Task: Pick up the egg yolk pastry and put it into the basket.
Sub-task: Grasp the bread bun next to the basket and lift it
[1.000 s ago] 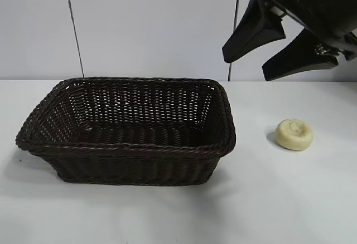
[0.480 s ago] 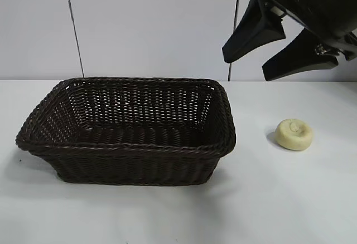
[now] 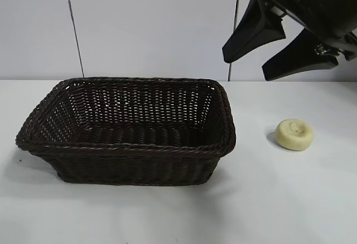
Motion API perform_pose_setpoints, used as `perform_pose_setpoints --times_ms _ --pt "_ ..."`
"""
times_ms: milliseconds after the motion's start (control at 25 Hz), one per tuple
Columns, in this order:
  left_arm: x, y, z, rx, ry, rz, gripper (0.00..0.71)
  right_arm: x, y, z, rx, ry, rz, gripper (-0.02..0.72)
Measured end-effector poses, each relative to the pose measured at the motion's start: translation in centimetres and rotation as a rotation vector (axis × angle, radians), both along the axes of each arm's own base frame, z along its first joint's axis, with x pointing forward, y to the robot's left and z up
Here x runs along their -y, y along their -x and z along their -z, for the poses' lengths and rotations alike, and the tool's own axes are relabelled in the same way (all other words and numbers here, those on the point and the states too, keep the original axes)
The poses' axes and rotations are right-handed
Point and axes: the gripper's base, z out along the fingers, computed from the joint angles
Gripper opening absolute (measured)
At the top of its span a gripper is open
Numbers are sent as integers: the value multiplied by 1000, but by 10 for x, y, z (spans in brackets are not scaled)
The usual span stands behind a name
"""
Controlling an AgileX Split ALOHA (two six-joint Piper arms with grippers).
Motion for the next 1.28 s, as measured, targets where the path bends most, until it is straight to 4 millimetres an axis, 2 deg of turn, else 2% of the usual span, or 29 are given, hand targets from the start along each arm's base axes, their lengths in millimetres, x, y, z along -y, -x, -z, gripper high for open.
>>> perform_pose_setpoints --times_ms 240,560,680,1000,1120,1280 --pt "-1 40 -4 268 7 0 542 0 0 0 -19 -16 23 496" --pt "-1 44 -4 280 8 1 542 -2 -9 -12 -19 16 0 496" --pt "-1 44 -4 280 8 1 542 -3 -22 -16 -42 73 -2 496" --pt "-1 44 -4 280 8 1 542 -3 -74 -13 -119 244 44 496" --pt "-1 44 -4 280 8 1 542 10 -93 -8 -146 288 82 496" --pt "-1 44 -4 280 9 0 542 40 -110 4 -199 305 163 496"
